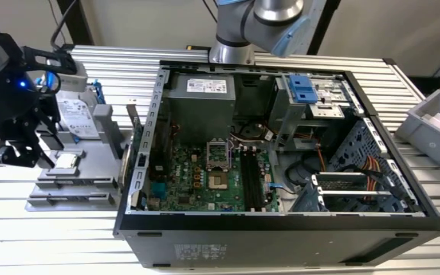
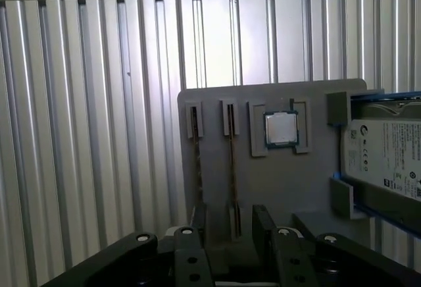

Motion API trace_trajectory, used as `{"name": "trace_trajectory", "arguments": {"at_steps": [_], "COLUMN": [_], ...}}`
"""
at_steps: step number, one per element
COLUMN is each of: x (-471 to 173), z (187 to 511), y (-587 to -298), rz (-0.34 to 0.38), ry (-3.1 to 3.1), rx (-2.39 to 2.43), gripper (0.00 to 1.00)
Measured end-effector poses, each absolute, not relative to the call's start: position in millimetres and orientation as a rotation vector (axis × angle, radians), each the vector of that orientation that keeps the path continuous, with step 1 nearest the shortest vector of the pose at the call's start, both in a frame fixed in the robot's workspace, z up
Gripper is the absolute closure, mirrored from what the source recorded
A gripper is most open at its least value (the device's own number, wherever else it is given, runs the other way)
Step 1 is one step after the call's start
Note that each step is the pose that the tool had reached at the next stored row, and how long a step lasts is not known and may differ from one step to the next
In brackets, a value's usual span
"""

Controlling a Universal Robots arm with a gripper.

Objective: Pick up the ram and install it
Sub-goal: 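Pick up the ram and move it above insertion slot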

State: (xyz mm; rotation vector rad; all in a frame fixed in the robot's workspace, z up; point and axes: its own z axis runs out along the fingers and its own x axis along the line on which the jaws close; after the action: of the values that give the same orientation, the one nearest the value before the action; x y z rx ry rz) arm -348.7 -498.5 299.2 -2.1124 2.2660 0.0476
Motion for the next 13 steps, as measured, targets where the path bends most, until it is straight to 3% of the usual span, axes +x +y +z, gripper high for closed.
{"name": "trace_trajectory", "arguments": {"at_steps": [13], "x": [-348], "z": [276], "y": [-505], "rz": [0.048], "ry": [2.255], "rx": [-2.124], "gripper": [0.0]}}
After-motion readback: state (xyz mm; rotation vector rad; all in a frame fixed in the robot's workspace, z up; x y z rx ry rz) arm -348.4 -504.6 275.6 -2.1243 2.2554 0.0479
